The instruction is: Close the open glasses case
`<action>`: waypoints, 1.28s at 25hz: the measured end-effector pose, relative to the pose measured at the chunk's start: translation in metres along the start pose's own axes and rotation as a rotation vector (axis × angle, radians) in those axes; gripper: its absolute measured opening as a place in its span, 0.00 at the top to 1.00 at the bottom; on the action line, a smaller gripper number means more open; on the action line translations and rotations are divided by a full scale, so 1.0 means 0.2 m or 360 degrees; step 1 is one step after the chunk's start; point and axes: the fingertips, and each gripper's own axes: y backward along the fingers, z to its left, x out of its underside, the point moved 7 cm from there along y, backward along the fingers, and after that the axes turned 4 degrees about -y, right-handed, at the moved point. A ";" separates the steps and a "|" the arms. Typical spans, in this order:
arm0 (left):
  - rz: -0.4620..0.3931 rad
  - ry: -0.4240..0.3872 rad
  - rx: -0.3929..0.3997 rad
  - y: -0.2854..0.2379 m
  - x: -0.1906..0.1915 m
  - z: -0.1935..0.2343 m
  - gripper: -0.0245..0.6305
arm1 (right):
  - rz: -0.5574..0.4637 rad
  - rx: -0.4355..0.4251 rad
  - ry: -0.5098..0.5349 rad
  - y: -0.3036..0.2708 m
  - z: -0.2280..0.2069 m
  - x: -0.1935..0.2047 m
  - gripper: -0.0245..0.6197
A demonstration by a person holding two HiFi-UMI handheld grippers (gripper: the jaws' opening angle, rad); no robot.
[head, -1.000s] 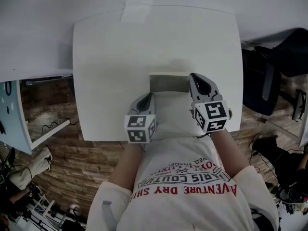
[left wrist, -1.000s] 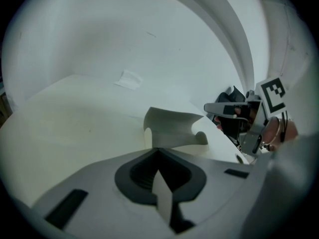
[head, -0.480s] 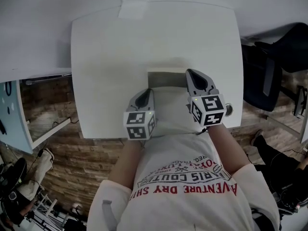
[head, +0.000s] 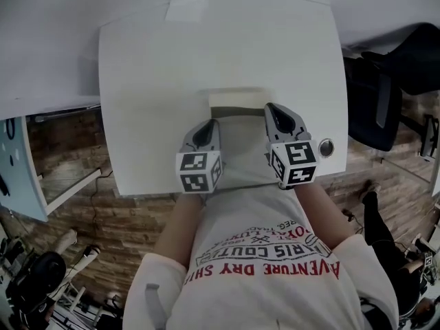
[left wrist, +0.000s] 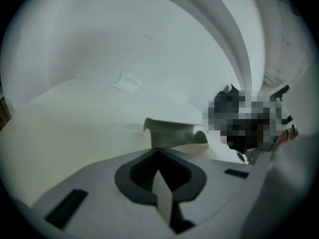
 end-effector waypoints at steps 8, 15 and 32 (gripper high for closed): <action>0.0082 -0.0140 0.0066 -0.01 0.02 -0.04 0.96 | 0.0010 0.0065 0.0007 0.04 0.03 0.07 0.94; 0.0042 -0.0161 0.0080 0.00 0.03 -0.08 0.96 | 0.0031 0.0085 -0.0016 0.05 0.03 0.14 0.94; -0.0129 -0.0179 0.0069 0.14 -0.14 -0.10 0.96 | -0.0070 0.0085 -0.0012 0.16 0.05 0.07 0.94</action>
